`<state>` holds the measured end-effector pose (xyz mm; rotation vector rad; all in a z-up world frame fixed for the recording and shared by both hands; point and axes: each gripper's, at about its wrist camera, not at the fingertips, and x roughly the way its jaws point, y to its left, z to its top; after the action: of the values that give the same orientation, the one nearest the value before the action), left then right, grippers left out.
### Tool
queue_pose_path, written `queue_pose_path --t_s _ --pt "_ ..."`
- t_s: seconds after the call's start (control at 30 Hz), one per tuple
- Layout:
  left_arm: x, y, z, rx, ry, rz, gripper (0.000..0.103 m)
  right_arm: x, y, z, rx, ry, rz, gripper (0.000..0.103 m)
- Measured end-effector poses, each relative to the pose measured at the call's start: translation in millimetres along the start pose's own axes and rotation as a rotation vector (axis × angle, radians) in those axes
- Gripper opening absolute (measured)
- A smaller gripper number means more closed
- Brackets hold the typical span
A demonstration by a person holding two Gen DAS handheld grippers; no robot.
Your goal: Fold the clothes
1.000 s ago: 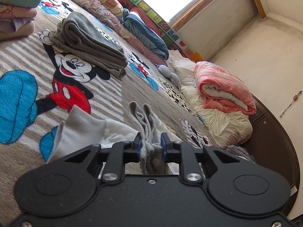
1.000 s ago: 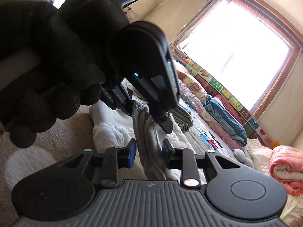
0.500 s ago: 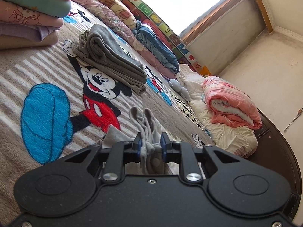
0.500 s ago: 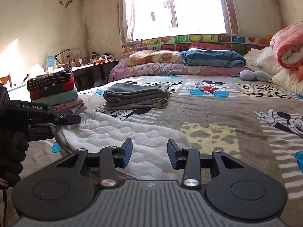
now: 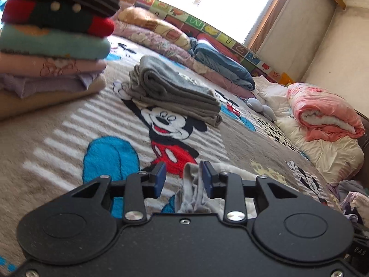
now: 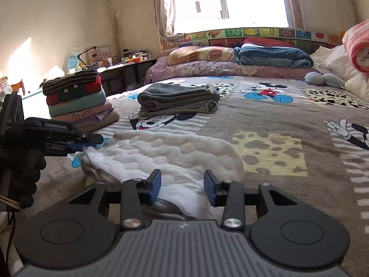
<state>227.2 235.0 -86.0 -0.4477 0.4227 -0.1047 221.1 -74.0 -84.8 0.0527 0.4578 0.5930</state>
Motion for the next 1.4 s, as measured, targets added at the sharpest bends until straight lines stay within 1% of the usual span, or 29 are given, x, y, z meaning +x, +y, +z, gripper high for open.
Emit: queue_pose_path --t_s 0.07,0.1,0.17,0.2,0.23,0.33,0.4,0.47,0.57,0.63,0.73,0.8,0.87,0.97,1.0,1.07,1.1,1.13,1.2,1.23,1.27,1.3,1.33,1.4 --pt "4.3 -16.5 -0.2 0.059 -0.008 -0.075 0.031 0.5 -1.5 11.4 -0.021 -0.022 0.002 0.042" --pt "9.6 -28.1 -1.9 0.119 -0.004 -0.09 0.031 4.2 -2.1 15.6 -0.029 -0.023 0.0 0.042" --pt "22.3 -47.5 -7.0 0.234 0.005 -0.083 0.031 15.0 -4.2 24.4 -0.039 -0.018 0.003 0.042" --pt "31.5 -55.1 -10.4 0.284 0.023 -0.09 0.031 21.2 -4.9 27.6 -0.044 -0.012 0.005 0.042" --pt "39.7 -59.1 -12.4 0.31 0.038 -0.092 0.031 28.3 -5.4 29.2 -0.048 -0.004 0.009 0.042" --pt "58.4 -62.7 -18.3 0.362 0.074 -0.066 0.031 49.0 -8.6 30.4 -0.05 0.027 0.017 0.045" --pt "67.5 -60.8 -25.2 0.392 0.13 -0.038 0.039 58.3 -13.4 25.8 -0.037 0.049 0.024 0.046" --pt "72.7 -59.5 -34.0 0.439 0.183 -0.004 0.041 64.9 -19.6 19.0 -0.015 0.07 0.038 0.046" --pt "73.7 -57.8 -38.6 0.45 0.194 0.0 0.042 70.1 -25.9 7.9 0.011 0.085 0.072 0.046" --pt "74.8 -58.0 -42.0 0.463 0.195 0.005 0.042 71.3 -25.1 0.8 -0.005 0.089 0.08 0.046" --pt "79.0 -62.0 -49.4 0.507 0.189 0.031 0.044 72.0 -20.5 -9.7 -0.054 0.074 0.071 0.045" --pt "79.7 -62.5 -50.1 0.512 0.186 0.04 0.045 74.3 -22.0 -12.8 -0.05 0.074 0.075 0.045" --pt "76.6 -63.4 -50.0 0.514 0.175 0.044 0.045 75.5 -21.1 -10.8 -0.054 0.088 0.07 0.045" --pt "61.9 -71.9 -49.2 0.546 0.137 0.068 0.046 68.4 -8.7 -4.1 -0.116 0.1 0.028 0.045" --pt "55.1 -76.1 -48.8 0.562 0.12 0.079 0.046 60.9 -4.1 -1.4 -0.127 0.087 0.01 0.044" --pt "31.3 -86.7 -49.1 0.605 0.067 0.062 0.046 35.1 8.4 0.5 -0.143 0.012 -0.012 0.045" --pt "23.9 -89.6 -49.4 0.604 0.048 0.045 0.046 22.0 13.5 -0.7 -0.151 -0.02 -0.01 0.045" --pt "21.2 -92.0 -51.5 0.604 0.049 0.029 0.046 11.9 18.5 -3.3 -0.16 -0.04 -0.018 0.045" --pt "16.8 -96.7 -56.4 0.603 0.054 -0.003 0.047 4.3 22.2 -13.4 -0.151 -0.042 -0.047 0.044" --pt "19.6 -97.3 -62.9 0.625 0.08 0.005 0.048 3.0 20.4 -18.9 -0.126 -0.037 -0.063 0.044" --pt "25.6 -95.4 -71.5 0.647 0.109 0.024 0.051 3.4 17.5 -24.4 -0.092 -0.025 -0.074 0.045" --pt "31.8 -93.2 -80.3 0.667 0.137 0.044 0.053 6.6 13.1 -30.8 -0.049 -0.002 -0.075 0.046" --pt "33.5 -92.2 -82.0 0.668 0.138 0.049 0.053 11.0 9.7 -37.1 -0.024 0.022 -0.075 0.046" --pt "35.7 -90.6 -83.8 0.664 0.133 0.056 0.053 17.8 10.8 -37.1 -0.034 0.056 -0.079 0.047"
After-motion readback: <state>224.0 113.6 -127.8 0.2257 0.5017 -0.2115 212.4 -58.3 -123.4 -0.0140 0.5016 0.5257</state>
